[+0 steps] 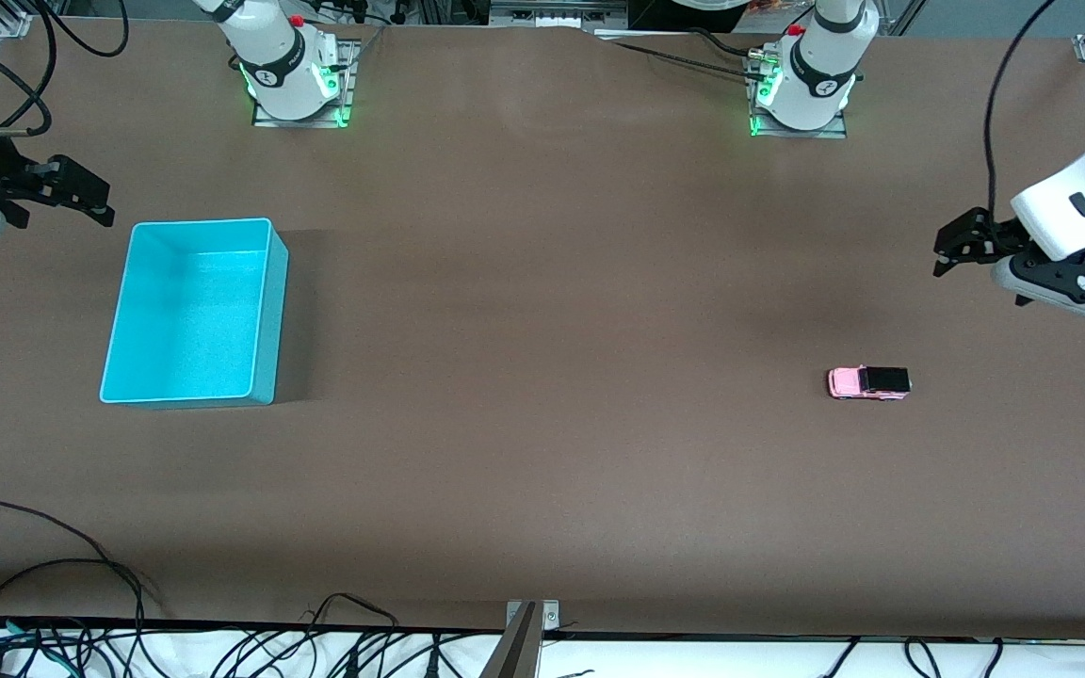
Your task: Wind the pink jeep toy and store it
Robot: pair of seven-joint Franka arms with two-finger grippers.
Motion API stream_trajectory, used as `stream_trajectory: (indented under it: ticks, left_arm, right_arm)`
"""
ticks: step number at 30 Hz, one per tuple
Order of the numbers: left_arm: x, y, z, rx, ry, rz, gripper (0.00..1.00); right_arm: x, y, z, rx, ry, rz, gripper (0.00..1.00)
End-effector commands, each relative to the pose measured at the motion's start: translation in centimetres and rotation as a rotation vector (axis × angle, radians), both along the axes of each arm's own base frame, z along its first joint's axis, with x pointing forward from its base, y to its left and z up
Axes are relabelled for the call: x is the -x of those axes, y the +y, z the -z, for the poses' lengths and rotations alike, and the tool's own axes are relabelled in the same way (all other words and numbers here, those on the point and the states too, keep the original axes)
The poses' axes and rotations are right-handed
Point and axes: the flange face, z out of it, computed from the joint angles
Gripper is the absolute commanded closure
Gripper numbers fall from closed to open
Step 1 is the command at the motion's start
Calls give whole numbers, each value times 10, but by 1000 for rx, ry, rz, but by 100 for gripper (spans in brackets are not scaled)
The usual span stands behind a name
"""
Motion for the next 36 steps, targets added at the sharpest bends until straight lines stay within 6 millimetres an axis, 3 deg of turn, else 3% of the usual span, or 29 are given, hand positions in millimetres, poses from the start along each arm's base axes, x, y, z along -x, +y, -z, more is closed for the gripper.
stream_trajectory:
  ticks: [1, 12, 18, 29, 36]
  left_arm:
    - [-20, 20, 14, -8, 32, 191, 0]
    - [-40, 61, 67, 15, 79, 394, 0]
    - [-56, 76, 108, 26, 77, 546, 0]
    - [-77, 80, 197, 54, 87, 859, 0]
    - [-67, 80, 252, 66, 89, 979, 0]
  right_arm:
    - [1, 1, -2, 11, 14, -3, 0]
    - [1, 1, -2, 11, 14, -3, 0]
    - [1, 1, -2, 11, 14, -3, 0]
    - [1, 1, -2, 11, 14, -3, 0]
    - [1, 1, -2, 11, 14, -1, 0]
